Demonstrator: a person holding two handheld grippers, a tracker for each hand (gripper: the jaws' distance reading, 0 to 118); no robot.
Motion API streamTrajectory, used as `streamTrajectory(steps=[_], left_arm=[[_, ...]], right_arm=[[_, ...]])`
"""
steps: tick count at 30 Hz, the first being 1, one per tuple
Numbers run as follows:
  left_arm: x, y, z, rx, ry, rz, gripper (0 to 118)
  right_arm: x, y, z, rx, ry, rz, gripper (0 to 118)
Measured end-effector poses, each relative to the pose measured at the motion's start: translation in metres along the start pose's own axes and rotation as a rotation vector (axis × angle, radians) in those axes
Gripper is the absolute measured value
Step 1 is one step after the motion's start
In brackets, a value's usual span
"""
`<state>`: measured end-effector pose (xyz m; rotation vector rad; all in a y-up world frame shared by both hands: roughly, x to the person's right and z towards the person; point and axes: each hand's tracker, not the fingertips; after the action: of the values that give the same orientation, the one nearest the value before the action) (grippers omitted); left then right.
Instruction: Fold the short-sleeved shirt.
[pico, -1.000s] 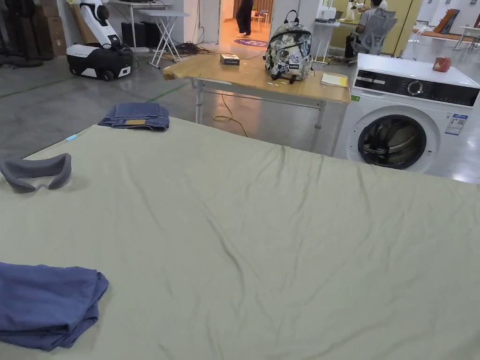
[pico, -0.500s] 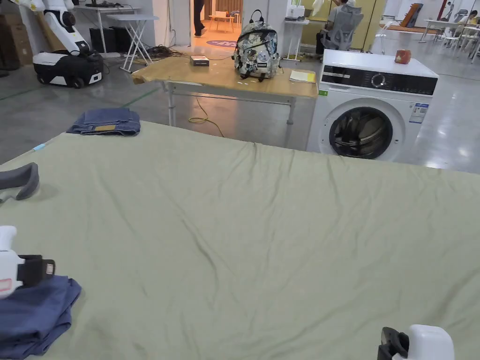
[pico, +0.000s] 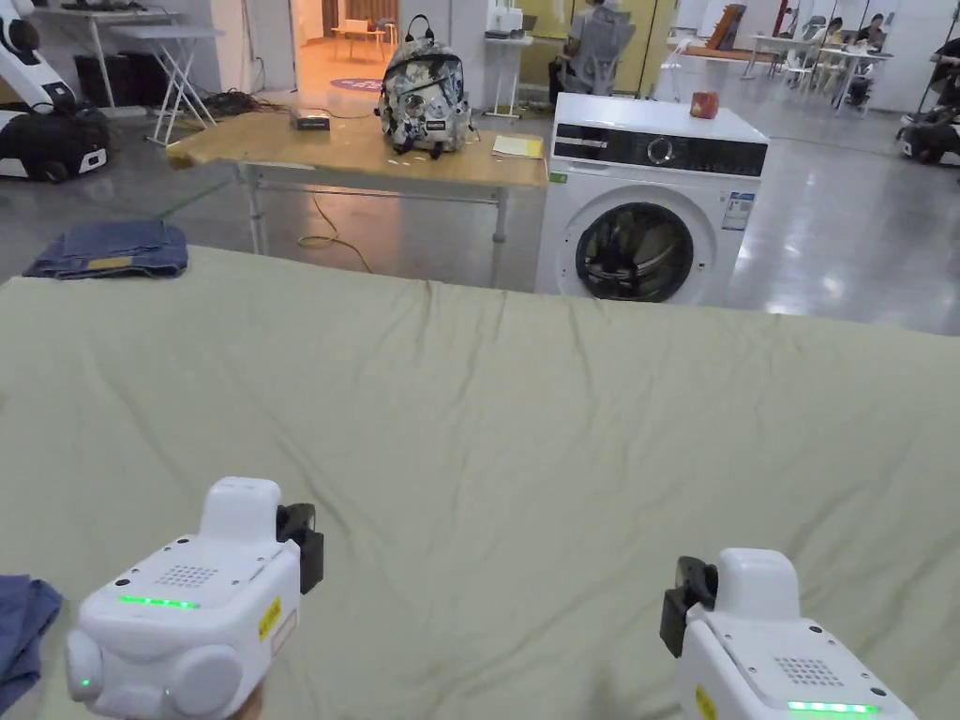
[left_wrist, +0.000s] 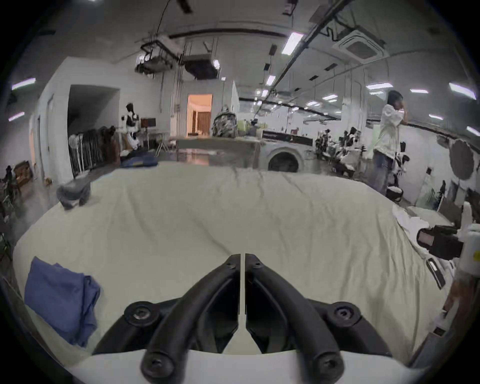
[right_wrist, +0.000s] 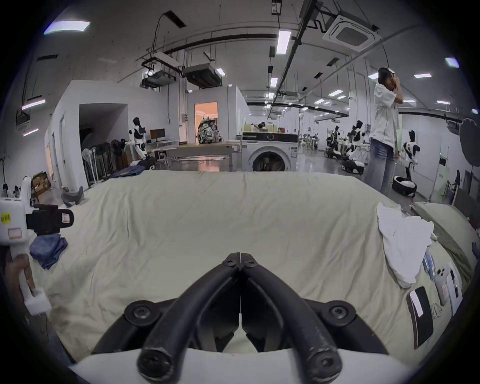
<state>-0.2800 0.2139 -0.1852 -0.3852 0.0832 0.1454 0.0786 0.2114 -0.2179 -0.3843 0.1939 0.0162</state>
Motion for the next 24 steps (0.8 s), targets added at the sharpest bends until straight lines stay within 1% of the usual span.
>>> streamTrajectory(steps=[2, 4, 6, 9, 12, 15, 24], left_arm=[[0.024, -0.001, 0.003, 0.045, 0.027, -0.047, 0], [0.039, -0.003, 0.008, 0.111, 0.052, -0.049, 0], [0.053, -0.002, 0.014, 0.144, 0.081, -0.05, 0], [0.061, -0.002, 0.02, 0.197, 0.093, -0.047, 0], [0.067, -0.004, 0.027, 0.249, 0.113, -0.086, 0], [0.067, -0.003, 0.03, 0.265, 0.116, -0.098, 0], [0.063, 0.003, 0.035, 0.274, 0.127, -0.117, 0]], right_arm=[[0.002, 0.004, 0.001, 0.022, -0.017, -0.013, 0], [0.004, 0.009, 0.001, 0.05, -0.029, -0.032, 0], [0.005, 0.012, 0.001, 0.072, -0.041, -0.031, 0], [0.005, 0.015, 0.001, 0.11, -0.061, -0.02, 0], [0.004, 0.016, 0.004, 0.146, -0.064, -0.032, 0], [0.002, 0.016, 0.008, 0.189, -0.074, -0.03, 0], [-0.006, 0.018, 0.011, 0.215, -0.071, -0.008, 0]])
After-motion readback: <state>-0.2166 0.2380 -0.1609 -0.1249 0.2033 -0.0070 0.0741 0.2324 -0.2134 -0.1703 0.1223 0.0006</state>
